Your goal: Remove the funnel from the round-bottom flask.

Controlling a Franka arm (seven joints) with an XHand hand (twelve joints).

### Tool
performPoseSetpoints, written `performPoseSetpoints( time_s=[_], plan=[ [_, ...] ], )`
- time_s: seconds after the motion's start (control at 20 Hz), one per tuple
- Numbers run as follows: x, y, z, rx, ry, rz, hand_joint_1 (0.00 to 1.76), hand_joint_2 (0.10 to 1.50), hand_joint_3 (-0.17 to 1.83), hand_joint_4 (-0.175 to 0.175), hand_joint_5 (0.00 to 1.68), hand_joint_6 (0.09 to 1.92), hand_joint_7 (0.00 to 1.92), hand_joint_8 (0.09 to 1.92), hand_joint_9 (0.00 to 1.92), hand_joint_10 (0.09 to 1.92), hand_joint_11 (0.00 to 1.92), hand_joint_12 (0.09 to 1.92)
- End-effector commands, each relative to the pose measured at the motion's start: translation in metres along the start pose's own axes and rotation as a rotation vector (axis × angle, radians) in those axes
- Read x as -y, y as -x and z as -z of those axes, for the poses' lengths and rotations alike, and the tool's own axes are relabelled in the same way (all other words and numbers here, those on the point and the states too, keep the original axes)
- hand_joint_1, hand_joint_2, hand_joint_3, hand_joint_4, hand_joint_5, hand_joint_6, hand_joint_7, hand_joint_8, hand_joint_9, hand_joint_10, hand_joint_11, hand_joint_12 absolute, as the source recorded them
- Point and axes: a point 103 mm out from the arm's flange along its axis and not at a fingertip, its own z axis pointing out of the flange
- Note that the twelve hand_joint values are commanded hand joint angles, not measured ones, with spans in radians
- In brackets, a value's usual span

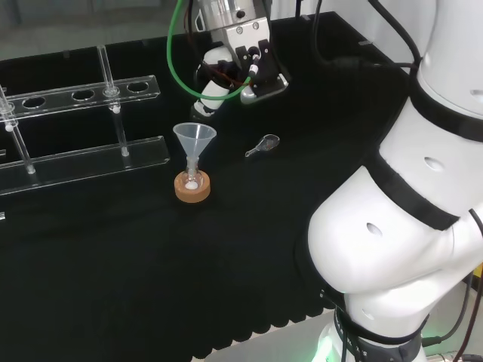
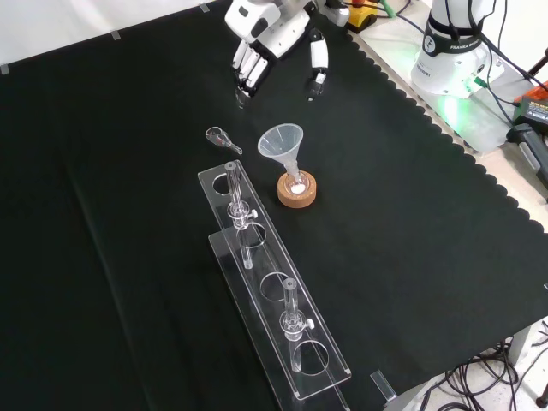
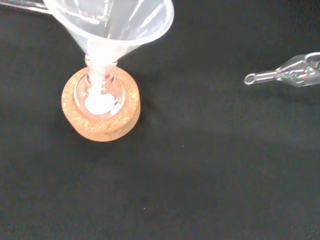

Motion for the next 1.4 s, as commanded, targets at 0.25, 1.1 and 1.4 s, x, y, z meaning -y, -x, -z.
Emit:
performPoseSetpoints(
  time_s=[0.25,1.1,1.4],
  plan=[
    [-0.023,-0.011,-0.015,-0.064,-0.093,0.062,0.51,0.66,0.38,-0.027,0.19,0.09,0.07,0.71,0.37,0.74,0.41,1.42],
    [-0.052,-0.026,-0.039,-0.069,-0.156,0.112,0.5,0.67,0.3,-0.024,0.15,0.09,0.0,0.67,0.27,0.82,0.38,1.44],
    [-0.061,-0.023,-0.051,-0.078,-0.18,0.111,0.5,0.67,0.29,-0.024,0.15,0.09,0.0,0.68,0.28,0.82,0.39,1.45]
  ],
)
